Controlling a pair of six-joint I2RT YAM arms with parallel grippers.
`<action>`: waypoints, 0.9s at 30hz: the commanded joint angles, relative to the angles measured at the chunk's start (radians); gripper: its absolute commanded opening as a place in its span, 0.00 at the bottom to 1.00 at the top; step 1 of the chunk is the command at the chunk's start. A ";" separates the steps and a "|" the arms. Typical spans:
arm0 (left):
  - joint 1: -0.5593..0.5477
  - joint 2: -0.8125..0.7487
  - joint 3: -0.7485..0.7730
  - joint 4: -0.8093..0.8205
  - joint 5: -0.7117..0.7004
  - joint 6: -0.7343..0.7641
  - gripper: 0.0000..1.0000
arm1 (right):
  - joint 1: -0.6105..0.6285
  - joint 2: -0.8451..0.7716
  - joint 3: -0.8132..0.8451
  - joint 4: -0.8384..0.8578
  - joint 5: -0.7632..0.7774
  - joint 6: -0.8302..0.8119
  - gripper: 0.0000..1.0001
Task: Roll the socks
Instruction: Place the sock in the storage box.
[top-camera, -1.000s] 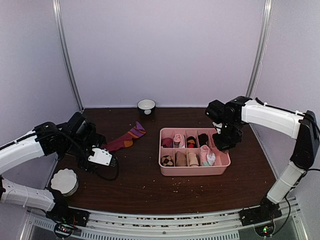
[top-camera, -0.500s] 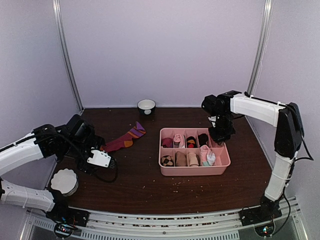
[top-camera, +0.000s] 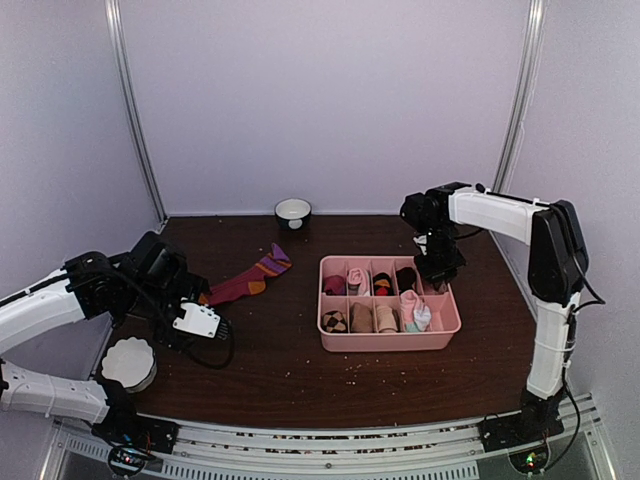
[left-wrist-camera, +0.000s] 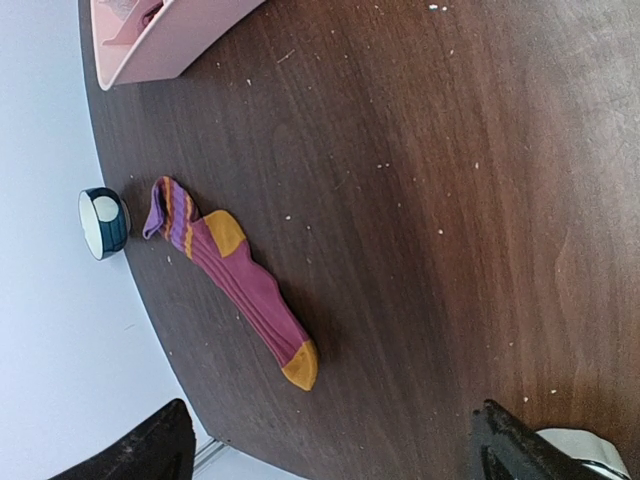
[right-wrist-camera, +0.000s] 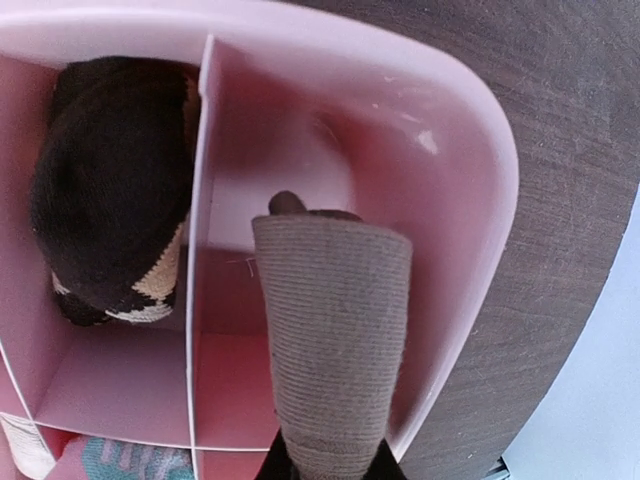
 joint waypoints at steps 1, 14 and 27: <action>0.004 -0.010 -0.005 0.030 0.023 0.006 0.98 | -0.013 0.034 0.058 -0.023 0.005 -0.020 0.13; 0.005 0.034 0.016 0.009 0.037 -0.024 0.98 | -0.014 -0.012 0.078 -0.046 0.023 -0.035 0.35; 0.175 0.121 0.107 -0.023 0.169 -0.086 0.98 | -0.003 -0.182 0.069 -0.032 -0.003 -0.023 0.56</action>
